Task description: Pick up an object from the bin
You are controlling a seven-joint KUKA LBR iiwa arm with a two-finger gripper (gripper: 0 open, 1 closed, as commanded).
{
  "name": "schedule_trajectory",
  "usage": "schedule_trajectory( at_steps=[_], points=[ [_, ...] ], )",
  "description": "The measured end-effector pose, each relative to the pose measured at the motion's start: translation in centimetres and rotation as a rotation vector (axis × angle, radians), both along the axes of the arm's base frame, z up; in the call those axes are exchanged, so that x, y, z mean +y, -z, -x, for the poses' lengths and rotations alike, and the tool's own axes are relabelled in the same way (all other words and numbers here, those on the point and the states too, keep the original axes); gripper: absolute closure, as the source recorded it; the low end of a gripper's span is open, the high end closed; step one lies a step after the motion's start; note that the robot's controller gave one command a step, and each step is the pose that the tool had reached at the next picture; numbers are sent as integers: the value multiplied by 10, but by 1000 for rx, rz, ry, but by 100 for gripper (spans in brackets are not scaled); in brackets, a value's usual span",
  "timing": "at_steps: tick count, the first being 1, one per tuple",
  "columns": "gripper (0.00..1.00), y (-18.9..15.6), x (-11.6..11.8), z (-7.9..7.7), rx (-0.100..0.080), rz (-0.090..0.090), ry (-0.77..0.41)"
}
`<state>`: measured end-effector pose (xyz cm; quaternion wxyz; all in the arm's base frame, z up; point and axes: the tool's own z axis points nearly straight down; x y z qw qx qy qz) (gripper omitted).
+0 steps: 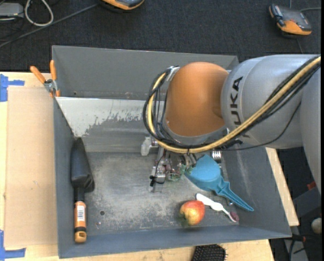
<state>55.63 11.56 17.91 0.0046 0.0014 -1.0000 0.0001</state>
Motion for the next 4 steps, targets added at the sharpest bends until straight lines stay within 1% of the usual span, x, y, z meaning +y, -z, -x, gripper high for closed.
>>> schedule_trajectory(
  at_steps=[1,2,3,4],
  points=[
    [0,-5,-1,-2,-8,-1,3],
    [0,7,-34,-19,-9,-4,-150],
    [0,19,-69,-27,-7,-2,-259],
    [0,33,-110,-15,-7,-5,-521]
  ],
)
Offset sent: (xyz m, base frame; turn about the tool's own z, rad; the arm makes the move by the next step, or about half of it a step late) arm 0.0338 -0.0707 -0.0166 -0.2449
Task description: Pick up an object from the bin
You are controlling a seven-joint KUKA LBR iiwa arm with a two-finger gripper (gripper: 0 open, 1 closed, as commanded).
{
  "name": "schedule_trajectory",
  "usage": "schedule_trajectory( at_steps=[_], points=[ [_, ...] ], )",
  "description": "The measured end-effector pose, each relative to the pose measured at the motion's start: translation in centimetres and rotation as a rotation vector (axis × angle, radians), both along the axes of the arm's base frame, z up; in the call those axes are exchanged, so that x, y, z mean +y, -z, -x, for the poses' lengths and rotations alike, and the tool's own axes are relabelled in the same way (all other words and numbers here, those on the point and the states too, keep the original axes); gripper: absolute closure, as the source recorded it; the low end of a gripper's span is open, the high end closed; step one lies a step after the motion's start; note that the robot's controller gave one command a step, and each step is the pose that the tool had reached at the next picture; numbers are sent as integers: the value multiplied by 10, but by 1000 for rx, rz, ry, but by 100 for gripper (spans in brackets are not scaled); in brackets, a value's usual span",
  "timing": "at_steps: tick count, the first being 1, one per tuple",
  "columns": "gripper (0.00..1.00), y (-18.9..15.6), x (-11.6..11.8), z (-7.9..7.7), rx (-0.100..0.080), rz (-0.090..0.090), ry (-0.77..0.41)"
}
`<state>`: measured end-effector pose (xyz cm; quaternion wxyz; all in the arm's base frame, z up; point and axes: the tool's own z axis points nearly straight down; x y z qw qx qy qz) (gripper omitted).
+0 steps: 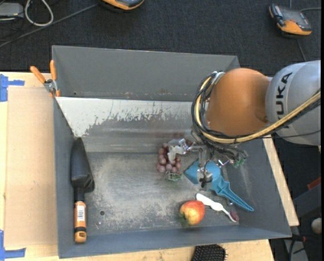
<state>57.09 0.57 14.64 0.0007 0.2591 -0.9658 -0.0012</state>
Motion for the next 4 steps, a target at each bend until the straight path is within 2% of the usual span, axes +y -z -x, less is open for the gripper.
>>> schedule_trajectory(
  at_steps=[1,2,3,4],
  points=[
    [0,31,-7,-25,-3,-1,88],
    [0,38,-27,-22,-1,1,121],
    [0,59,-31,-32,-2,-3,37],
    [0,71,-45,-30,-9,-3,266]
  ],
)
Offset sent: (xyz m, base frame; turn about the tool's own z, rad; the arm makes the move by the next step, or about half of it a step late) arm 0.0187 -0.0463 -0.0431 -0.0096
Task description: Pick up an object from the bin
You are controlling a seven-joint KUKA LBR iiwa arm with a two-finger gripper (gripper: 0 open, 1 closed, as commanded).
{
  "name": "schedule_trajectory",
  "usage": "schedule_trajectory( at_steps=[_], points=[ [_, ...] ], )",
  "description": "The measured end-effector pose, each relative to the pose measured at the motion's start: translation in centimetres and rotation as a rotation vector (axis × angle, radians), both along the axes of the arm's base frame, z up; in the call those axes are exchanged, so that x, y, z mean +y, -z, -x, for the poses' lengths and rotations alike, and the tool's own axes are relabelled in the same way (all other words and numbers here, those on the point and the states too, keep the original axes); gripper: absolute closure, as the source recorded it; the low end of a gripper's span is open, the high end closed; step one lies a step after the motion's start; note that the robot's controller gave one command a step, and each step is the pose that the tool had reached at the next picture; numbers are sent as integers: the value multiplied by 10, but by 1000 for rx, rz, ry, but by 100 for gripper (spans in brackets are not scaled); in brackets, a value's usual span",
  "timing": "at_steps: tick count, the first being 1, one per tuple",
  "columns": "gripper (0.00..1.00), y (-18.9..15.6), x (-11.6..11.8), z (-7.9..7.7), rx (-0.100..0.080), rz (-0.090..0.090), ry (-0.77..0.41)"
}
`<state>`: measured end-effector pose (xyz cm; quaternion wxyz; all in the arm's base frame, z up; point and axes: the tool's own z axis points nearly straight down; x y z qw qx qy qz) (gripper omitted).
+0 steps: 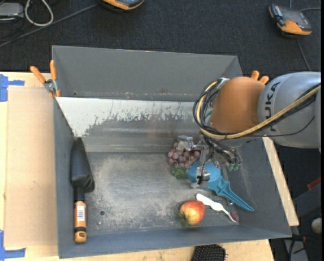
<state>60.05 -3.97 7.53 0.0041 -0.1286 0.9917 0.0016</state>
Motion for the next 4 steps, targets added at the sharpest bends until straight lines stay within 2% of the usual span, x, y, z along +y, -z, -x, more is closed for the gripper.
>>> schedule_trajectory(
  at_steps=[1,4],
  points=[
    [100,2,-1,2,-8,-3,-55],
    [100,3,-6,-2,-11,-9,-68]
  ],
)
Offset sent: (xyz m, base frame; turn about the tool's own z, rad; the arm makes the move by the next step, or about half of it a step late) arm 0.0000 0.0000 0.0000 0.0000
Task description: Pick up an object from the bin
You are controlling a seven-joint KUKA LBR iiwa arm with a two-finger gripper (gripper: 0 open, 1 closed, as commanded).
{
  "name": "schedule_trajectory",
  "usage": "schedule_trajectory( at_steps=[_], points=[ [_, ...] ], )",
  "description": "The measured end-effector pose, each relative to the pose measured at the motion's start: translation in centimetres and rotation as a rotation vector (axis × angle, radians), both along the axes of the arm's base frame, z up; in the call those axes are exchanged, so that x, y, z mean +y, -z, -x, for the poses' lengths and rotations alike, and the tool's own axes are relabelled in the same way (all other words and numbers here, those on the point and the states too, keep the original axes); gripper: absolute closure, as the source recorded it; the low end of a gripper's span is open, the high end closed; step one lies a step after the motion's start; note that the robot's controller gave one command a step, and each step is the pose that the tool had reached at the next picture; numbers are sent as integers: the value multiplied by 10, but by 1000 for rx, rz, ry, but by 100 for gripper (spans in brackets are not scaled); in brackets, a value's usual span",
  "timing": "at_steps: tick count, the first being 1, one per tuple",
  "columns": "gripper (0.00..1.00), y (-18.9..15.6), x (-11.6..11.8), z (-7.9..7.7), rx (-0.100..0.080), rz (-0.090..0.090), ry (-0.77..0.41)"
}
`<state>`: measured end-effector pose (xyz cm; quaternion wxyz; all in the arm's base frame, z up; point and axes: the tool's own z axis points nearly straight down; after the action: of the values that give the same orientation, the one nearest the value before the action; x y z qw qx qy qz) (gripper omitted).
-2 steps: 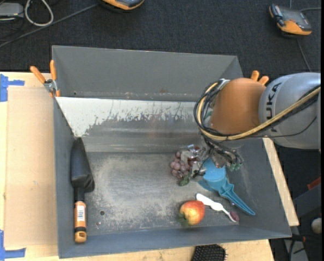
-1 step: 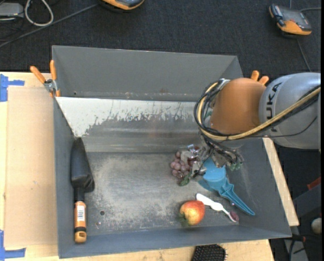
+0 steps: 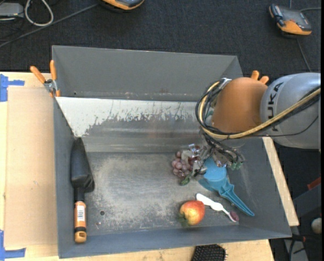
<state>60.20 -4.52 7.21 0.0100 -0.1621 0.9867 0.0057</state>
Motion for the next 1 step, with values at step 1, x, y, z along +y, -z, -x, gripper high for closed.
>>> schedule_trajectory(
  at_steps=[1],
  points=[
    [100,0,-14,0,-5,-2,-24]
  ],
)
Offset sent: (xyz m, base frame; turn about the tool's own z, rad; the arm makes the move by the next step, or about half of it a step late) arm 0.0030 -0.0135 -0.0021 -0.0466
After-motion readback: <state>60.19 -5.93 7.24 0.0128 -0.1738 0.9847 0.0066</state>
